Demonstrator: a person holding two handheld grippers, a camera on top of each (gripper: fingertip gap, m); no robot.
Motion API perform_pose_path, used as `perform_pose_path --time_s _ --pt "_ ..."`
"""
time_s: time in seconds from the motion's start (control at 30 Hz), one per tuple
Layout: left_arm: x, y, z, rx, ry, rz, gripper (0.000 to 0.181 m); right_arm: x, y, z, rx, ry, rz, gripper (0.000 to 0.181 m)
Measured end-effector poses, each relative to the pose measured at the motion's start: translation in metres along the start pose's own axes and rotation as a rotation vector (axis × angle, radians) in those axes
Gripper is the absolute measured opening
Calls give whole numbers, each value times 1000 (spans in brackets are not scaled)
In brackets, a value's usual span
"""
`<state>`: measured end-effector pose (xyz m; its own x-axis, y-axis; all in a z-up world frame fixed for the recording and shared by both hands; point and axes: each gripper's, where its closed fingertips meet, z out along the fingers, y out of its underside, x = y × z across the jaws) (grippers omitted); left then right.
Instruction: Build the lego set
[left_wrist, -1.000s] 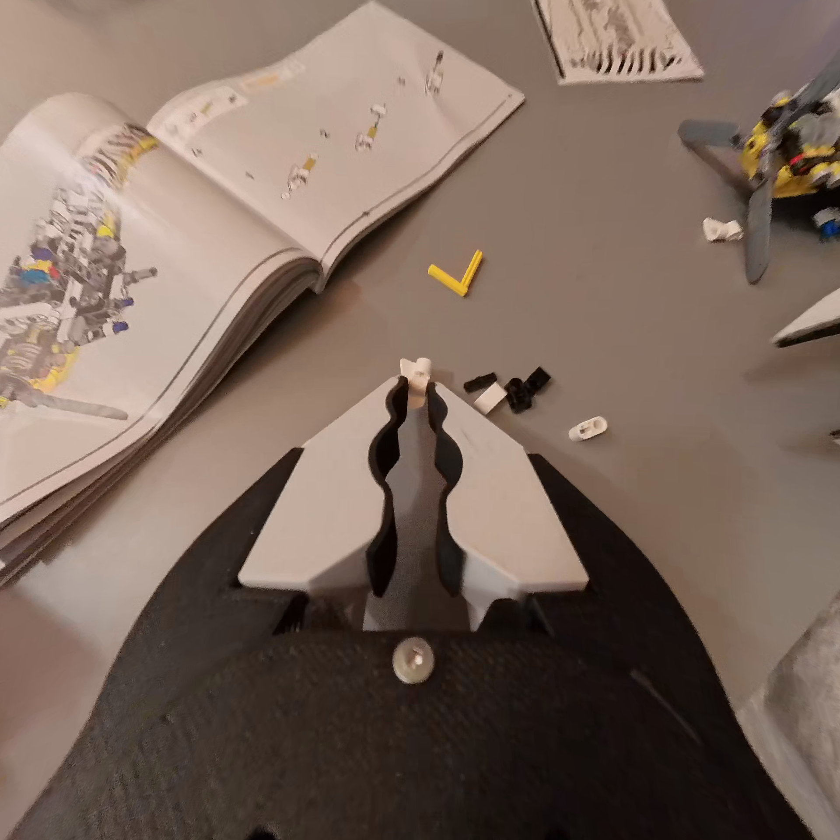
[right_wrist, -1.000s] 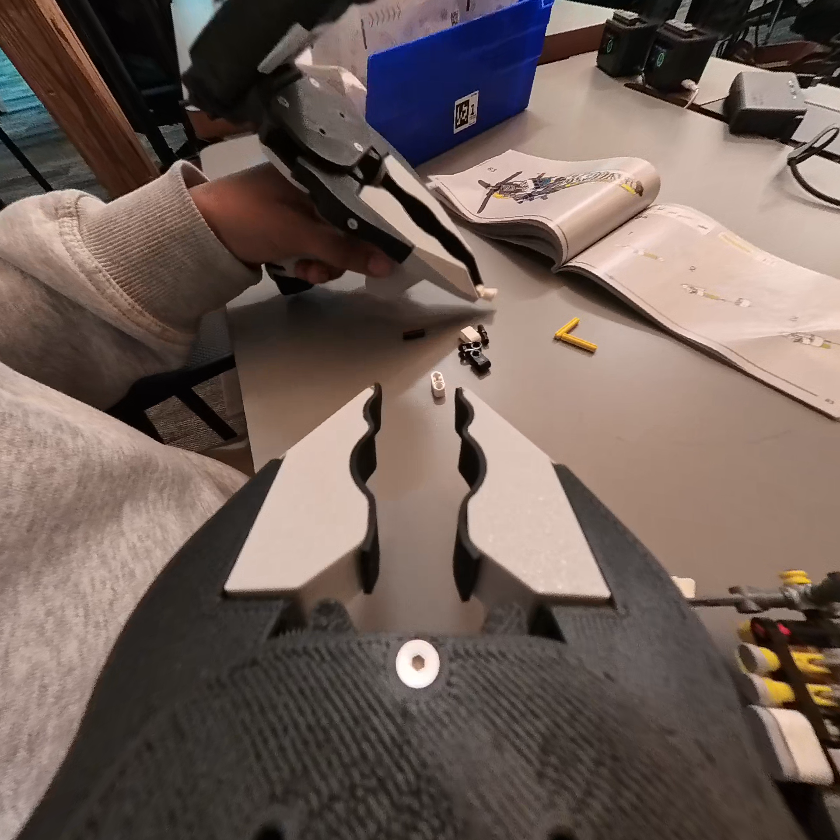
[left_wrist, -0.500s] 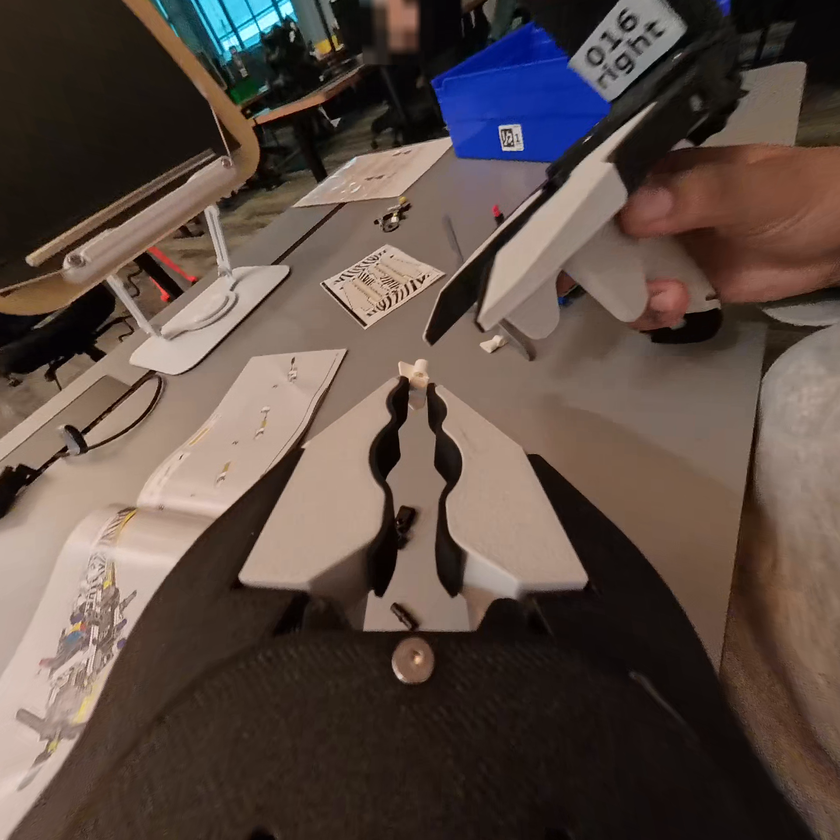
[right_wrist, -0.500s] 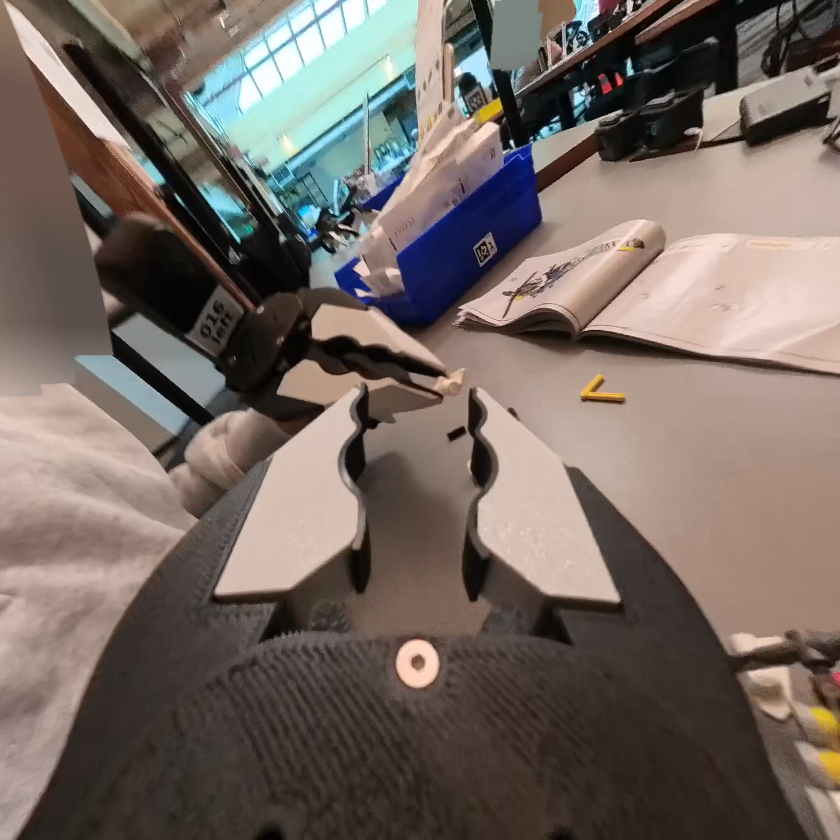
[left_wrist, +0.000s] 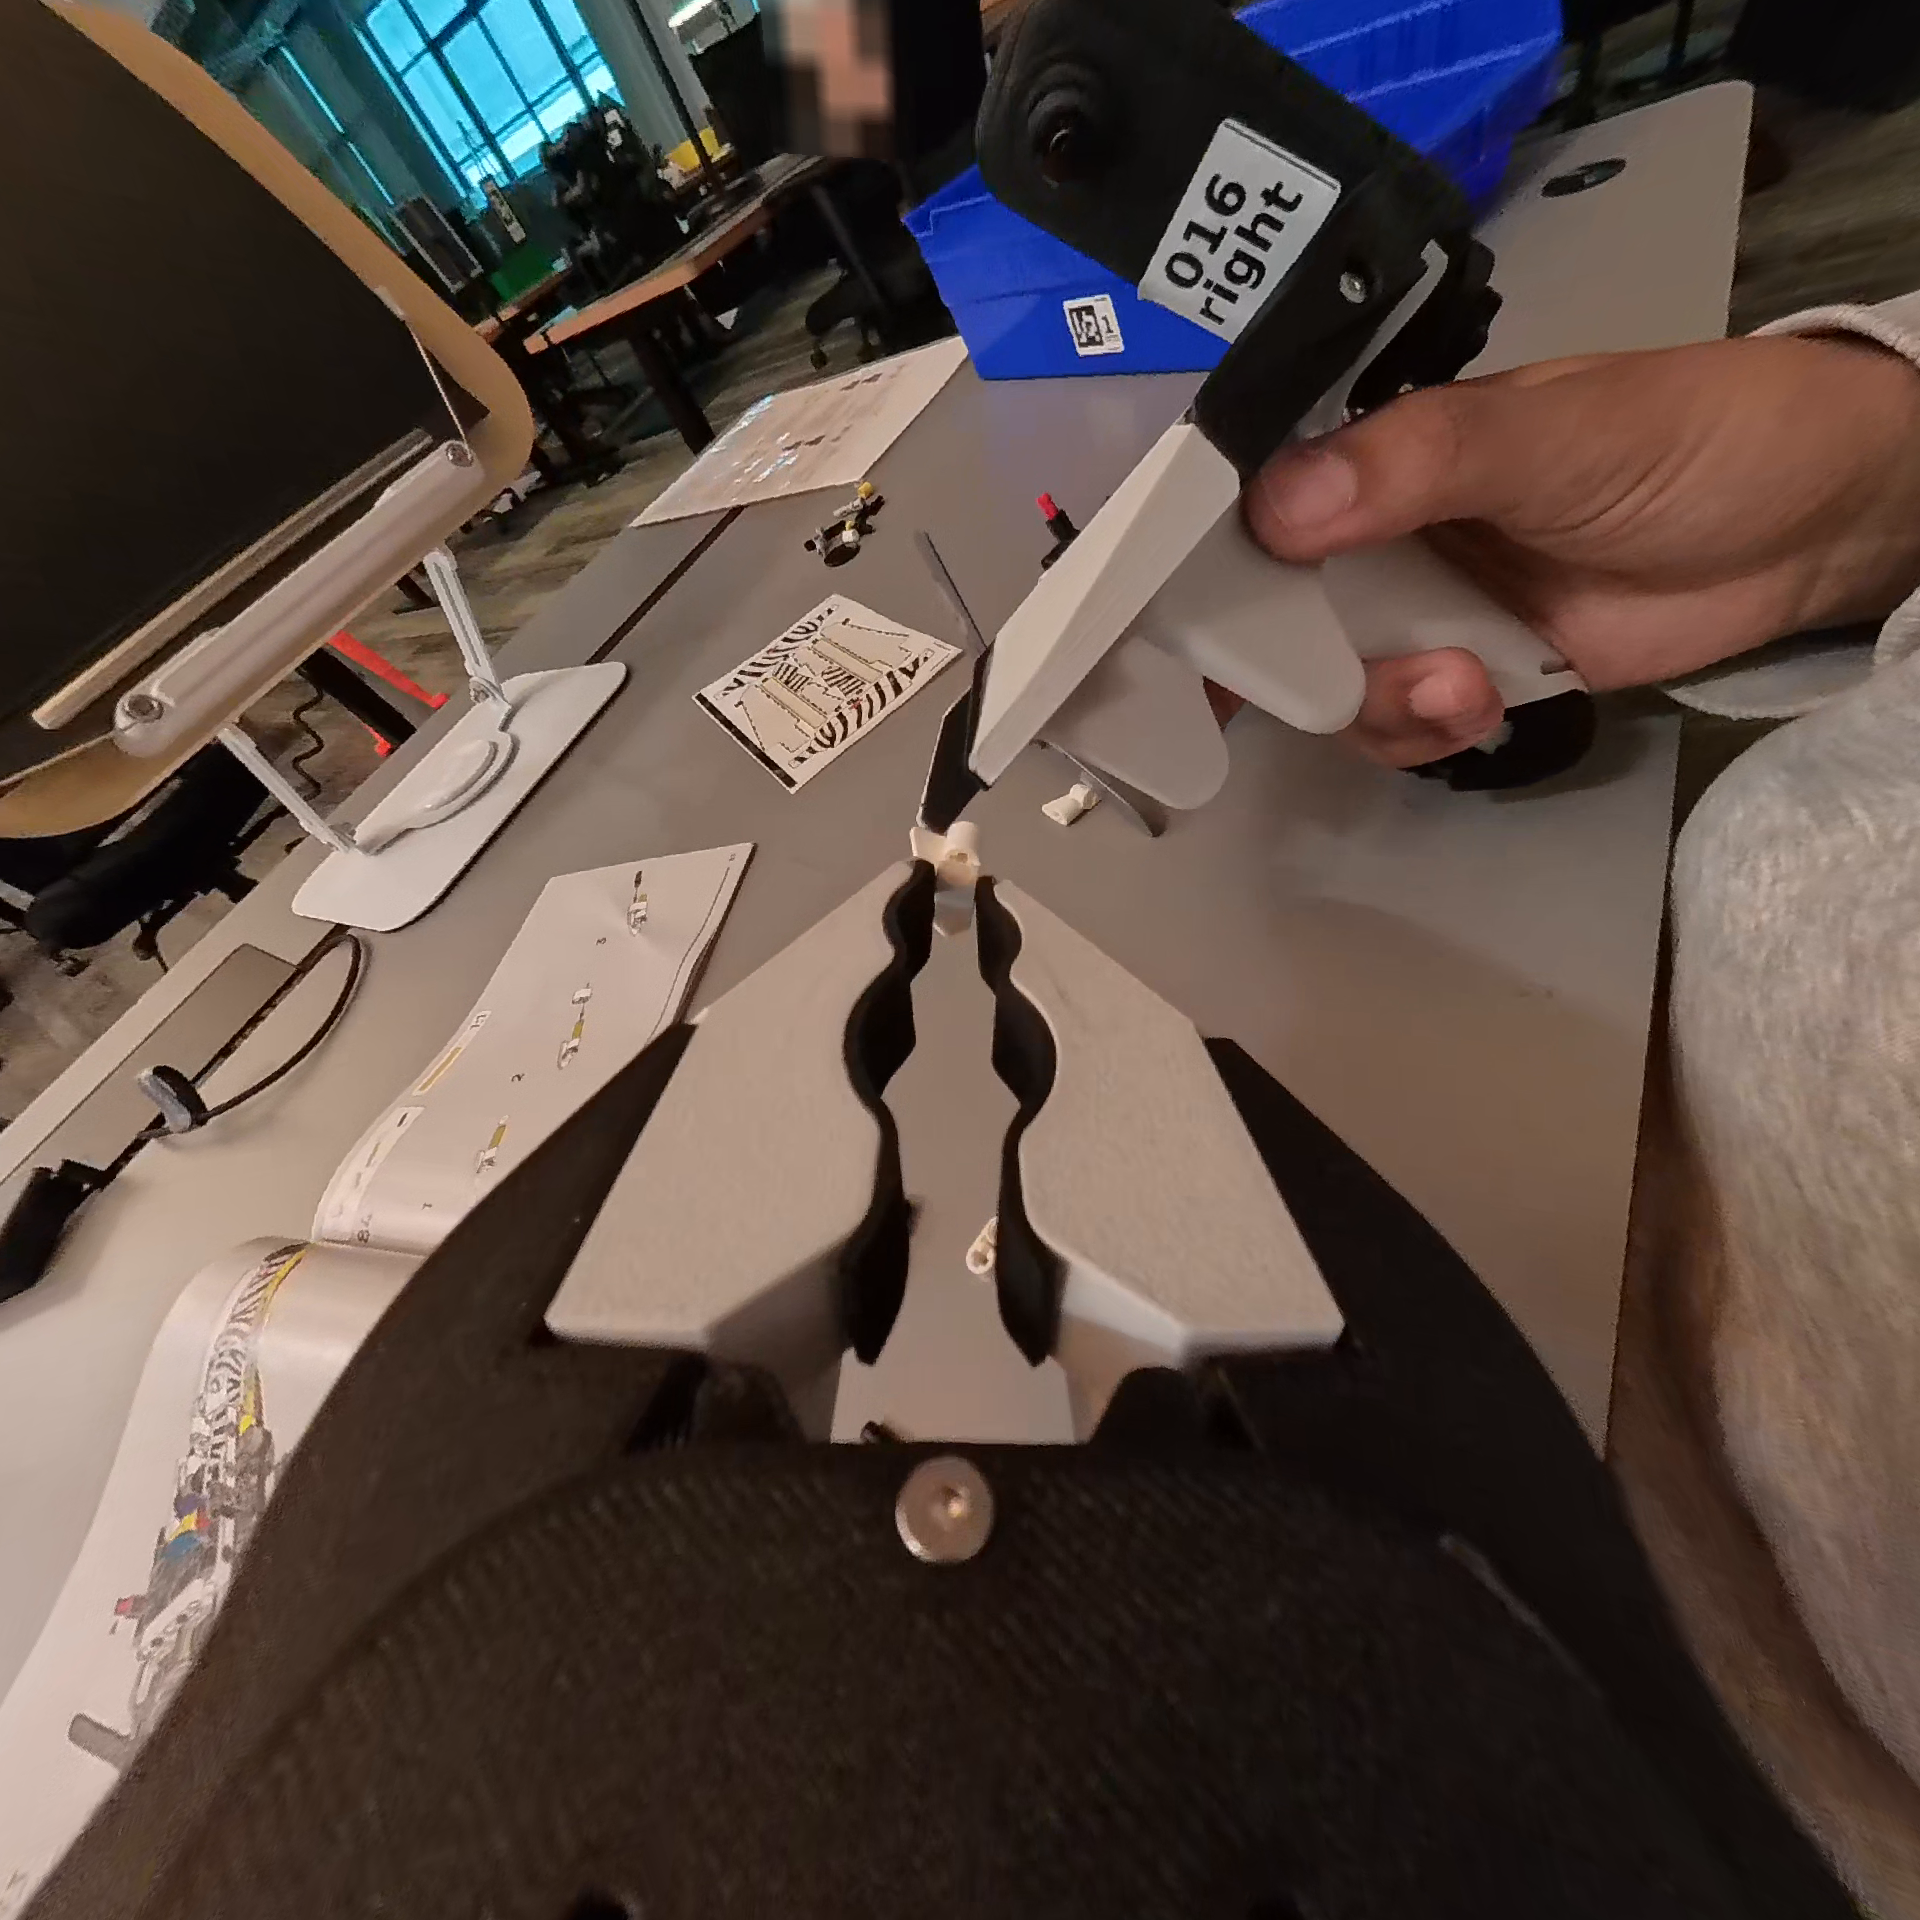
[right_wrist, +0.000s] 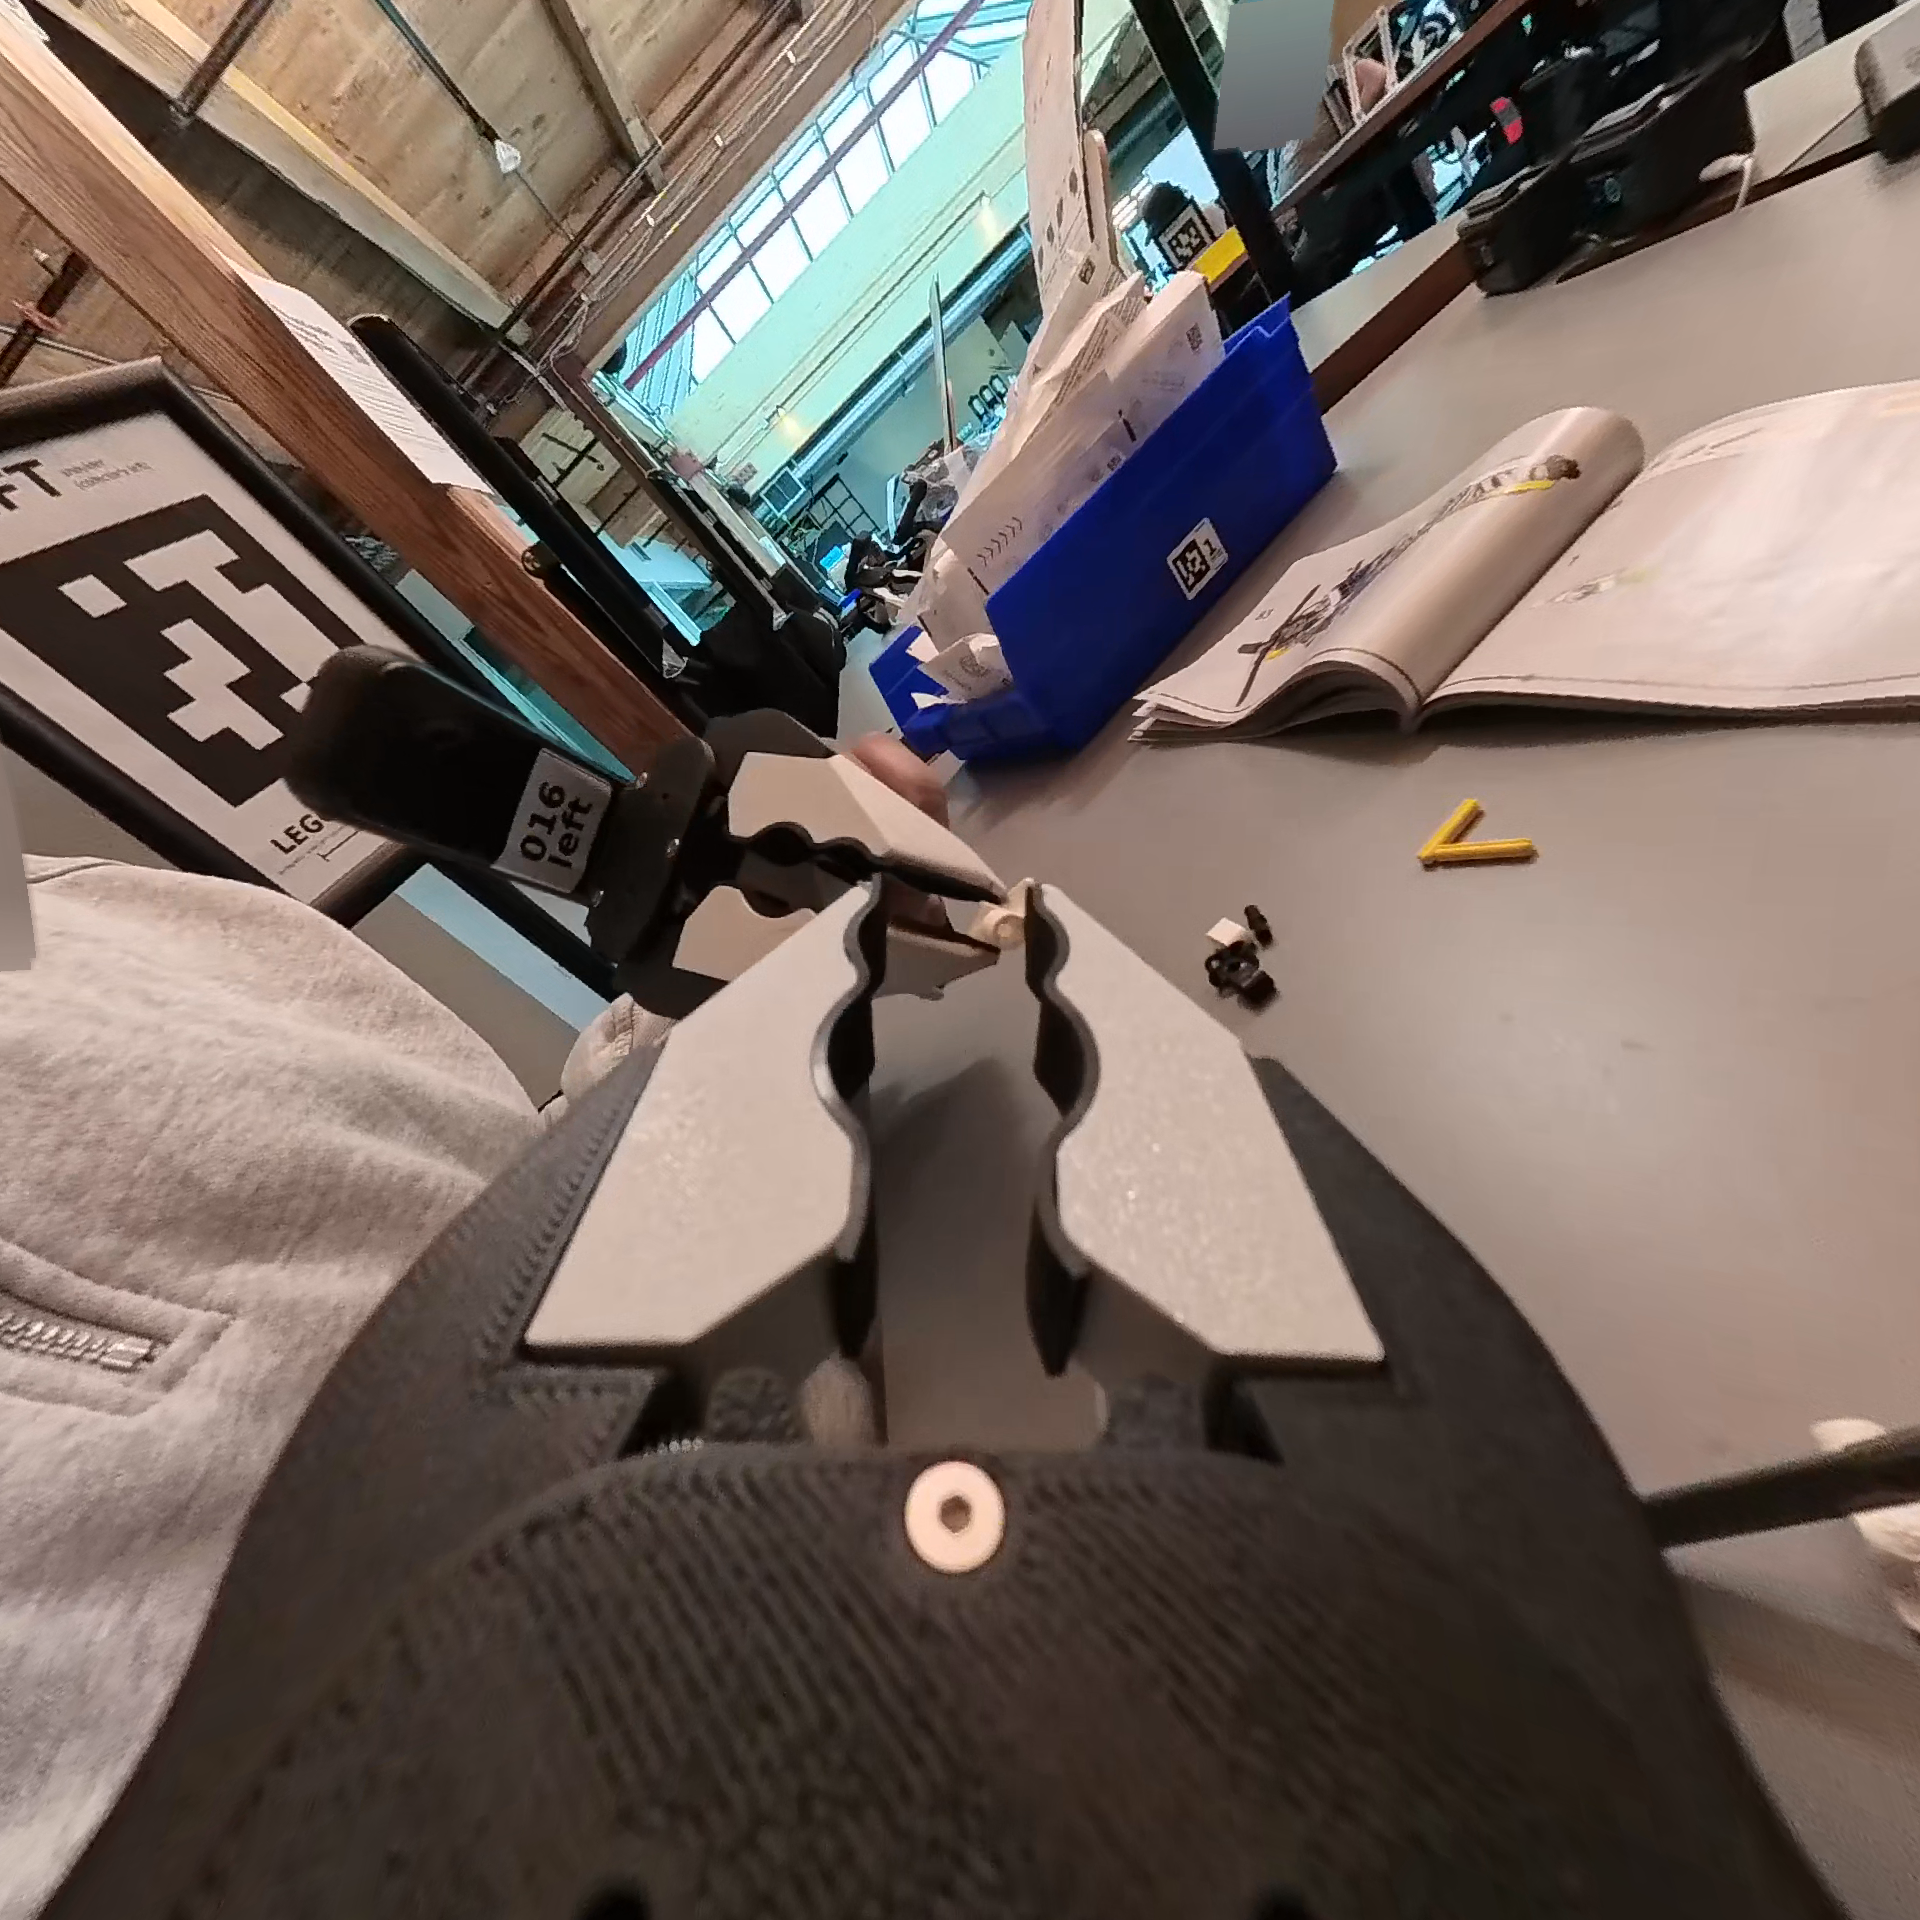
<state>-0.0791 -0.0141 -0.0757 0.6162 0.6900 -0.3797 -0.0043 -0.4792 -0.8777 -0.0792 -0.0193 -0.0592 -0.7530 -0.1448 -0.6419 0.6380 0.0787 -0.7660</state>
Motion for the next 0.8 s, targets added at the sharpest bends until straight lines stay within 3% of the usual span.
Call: perform_pose_path --time_s 0.33,0.57,0.67,0.8 --pt "1 -8 -2 41 -12 32 6 6 8 0 -32 3 60 19" --pt "3 -11 -3 72 9 -8 6 -2 6 0 -23 -53 74 5" --pt "2 -17 -5 127 32 -111 16 -2 4 -1 -18 -33 22 5" --pt "-3 -33 -14 292 169 -469 38 -18 -7 -3 35 -74 -115 4"
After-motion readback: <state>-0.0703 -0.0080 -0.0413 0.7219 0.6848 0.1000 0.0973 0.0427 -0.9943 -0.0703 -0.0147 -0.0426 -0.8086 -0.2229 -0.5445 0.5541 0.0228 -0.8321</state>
